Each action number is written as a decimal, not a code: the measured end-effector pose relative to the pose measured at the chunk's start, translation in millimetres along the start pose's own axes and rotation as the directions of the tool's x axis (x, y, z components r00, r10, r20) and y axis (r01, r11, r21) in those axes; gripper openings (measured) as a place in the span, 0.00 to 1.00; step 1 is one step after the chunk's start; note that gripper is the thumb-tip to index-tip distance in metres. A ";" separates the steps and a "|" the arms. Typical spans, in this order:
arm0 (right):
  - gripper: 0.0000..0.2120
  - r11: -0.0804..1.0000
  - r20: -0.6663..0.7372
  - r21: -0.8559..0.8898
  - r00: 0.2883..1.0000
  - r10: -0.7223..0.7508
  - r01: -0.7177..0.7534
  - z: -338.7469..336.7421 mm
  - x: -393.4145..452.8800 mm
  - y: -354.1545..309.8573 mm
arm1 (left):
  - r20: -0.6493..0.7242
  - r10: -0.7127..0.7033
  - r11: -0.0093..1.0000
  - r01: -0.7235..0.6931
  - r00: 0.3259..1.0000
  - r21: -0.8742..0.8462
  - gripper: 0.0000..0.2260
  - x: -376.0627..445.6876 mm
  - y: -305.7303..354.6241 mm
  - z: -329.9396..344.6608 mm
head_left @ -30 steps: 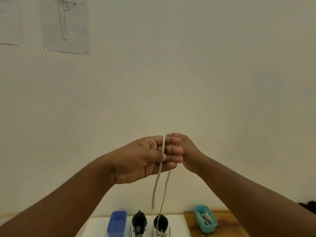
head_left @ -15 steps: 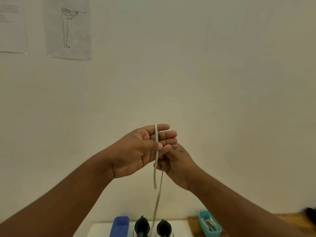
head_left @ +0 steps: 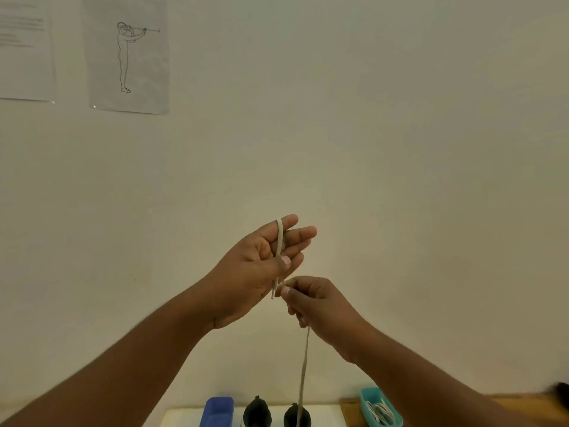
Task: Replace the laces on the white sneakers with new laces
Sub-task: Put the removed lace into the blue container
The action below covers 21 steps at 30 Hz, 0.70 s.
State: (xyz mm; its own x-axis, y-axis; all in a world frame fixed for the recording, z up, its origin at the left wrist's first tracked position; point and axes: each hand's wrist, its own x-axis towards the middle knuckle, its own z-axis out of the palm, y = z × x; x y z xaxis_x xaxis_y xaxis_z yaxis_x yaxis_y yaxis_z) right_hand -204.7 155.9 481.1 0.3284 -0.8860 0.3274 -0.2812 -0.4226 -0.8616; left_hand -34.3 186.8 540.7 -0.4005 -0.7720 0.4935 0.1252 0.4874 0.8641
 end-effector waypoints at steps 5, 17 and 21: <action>0.11 0.956 0.022 -0.253 0.989 -0.149 0.149 -4.1 -26.2 -21.1 | -0.111 0.157 0.944 -0.116 0.981 0.309 0.28 0.1 -11.2 -13.0; 0.06 0.690 0.133 -0.610 0.909 -0.396 0.389 -53.7 -10.2 -82.7 | 0.208 -0.119 0.958 0.057 0.971 0.283 0.21 -17.5 -28.6 -8.2; 0.04 0.740 0.189 -0.521 0.903 -0.385 0.424 -58.7 15.2 -79.6 | 0.295 -0.269 0.960 0.279 0.917 0.011 0.21 -22.9 -26.1 -8.1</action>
State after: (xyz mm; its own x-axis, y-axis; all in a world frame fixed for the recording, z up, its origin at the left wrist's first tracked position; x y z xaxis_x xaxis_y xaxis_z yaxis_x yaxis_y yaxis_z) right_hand -230.3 164.9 577.4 0.5756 -0.6018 0.5537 -0.5388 -0.7884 -0.2968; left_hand -21.1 188.4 507.7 -0.6685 -0.7189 0.1906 -0.0011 0.2573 0.9663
